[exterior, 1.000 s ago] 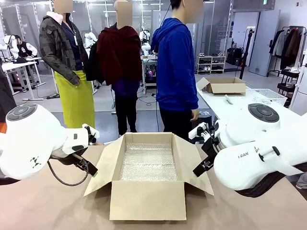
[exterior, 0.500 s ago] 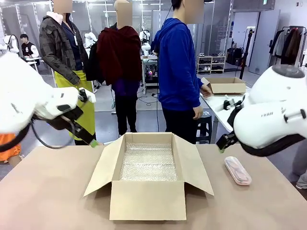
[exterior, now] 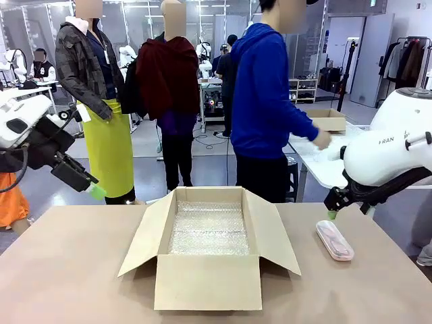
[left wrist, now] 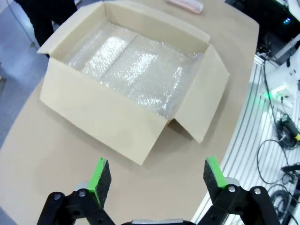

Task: Pack the glasses set securely to prepare it for shipping.
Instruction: Place the Glasses case inside the Package Box.

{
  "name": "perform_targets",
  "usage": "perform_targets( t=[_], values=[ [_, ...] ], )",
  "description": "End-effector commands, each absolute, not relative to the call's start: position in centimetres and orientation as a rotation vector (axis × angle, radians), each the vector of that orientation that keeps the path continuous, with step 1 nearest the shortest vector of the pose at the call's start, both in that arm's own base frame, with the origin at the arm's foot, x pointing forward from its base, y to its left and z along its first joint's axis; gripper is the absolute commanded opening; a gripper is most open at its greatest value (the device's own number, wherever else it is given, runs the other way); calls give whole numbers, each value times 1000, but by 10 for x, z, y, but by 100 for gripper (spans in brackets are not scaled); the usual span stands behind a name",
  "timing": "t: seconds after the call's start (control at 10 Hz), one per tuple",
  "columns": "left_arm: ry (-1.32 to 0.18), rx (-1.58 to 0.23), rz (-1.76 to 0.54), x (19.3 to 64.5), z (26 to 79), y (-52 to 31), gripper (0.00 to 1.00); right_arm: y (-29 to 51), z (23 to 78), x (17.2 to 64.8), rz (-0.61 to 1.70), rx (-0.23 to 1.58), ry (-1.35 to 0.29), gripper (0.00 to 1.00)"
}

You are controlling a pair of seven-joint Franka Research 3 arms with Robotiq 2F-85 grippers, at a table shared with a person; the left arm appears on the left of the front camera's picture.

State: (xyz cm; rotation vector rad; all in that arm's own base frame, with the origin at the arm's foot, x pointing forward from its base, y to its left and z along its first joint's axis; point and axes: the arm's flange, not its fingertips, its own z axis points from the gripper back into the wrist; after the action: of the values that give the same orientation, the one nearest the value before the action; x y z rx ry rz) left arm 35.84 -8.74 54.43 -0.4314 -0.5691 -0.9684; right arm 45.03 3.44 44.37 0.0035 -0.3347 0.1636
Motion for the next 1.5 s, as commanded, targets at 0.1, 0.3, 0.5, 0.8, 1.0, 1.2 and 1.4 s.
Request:
perform_targets(
  t=[0.1,0.3,0.5,0.8,1.0,1.2,1.4],
  values=[
    [-592,-434,-985,359,547,-93,100,36,445,445,174,3,-336,100],
    [-592,-434,-985,359,547,-93,100,36,445,445,174,3,-336,100],
    [-592,-434,-985,359,547,-93,100,30,425,464,187,52,-314,100],
    [-592,-434,-985,359,547,-93,100,24,381,492,184,64,-267,100],
    [-592,-434,-985,359,547,-93,100,25,361,509,182,44,-212,100],
    [-592,-434,-985,359,547,-93,100,17,341,527,141,63,-169,100],
    [-592,-434,-985,359,547,-93,100,16,333,538,128,70,-159,100]
  ],
)
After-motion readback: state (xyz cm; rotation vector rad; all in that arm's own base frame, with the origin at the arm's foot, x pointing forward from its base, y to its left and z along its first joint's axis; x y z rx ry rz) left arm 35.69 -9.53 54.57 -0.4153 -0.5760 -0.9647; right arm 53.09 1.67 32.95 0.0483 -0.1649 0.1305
